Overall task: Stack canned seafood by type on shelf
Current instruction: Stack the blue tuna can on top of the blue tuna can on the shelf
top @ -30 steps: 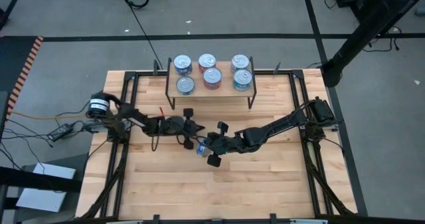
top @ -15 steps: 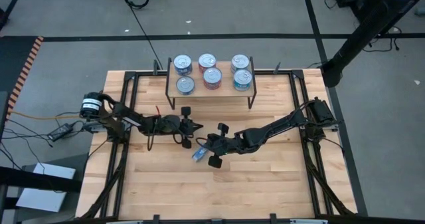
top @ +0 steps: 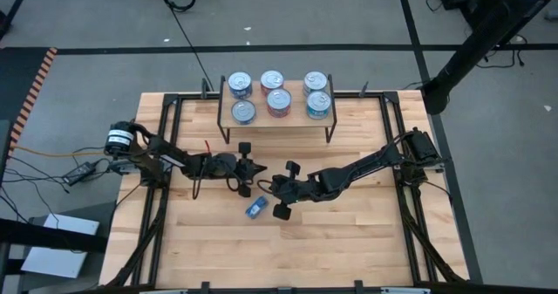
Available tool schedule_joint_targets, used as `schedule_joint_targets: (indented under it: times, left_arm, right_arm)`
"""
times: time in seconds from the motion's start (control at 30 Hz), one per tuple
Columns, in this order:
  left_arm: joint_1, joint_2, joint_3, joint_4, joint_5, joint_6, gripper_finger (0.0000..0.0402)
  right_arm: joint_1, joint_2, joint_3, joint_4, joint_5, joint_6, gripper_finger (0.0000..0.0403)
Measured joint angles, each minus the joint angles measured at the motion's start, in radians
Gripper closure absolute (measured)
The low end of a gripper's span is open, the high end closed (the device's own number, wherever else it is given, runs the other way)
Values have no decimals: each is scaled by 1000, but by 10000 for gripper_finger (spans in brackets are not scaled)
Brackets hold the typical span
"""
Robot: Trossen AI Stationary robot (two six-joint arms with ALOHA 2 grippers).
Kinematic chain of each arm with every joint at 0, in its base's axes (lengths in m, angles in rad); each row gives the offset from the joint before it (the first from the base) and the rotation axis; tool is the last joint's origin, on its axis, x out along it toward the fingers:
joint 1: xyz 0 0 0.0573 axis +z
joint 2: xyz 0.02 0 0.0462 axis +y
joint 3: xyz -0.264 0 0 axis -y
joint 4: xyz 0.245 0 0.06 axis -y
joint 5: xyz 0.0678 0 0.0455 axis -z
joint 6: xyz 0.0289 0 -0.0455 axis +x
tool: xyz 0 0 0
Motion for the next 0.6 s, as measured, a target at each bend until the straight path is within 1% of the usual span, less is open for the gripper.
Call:
schedule_joint_targets:
  times: [0.17,0.5,0.6]
  left_arm:
    - [-11,0,0,-1,-46,29,396]
    - [-38,0,0,-1,-54,42,396]
    - [-46,-13,0,-18,-76,43,396]
  right_arm:
    - [0,-1,0,0,0,0,392]
    - [0,-2,1,0,-2,0,392]
    - [-1,-2,1,0,-5,-6,392]
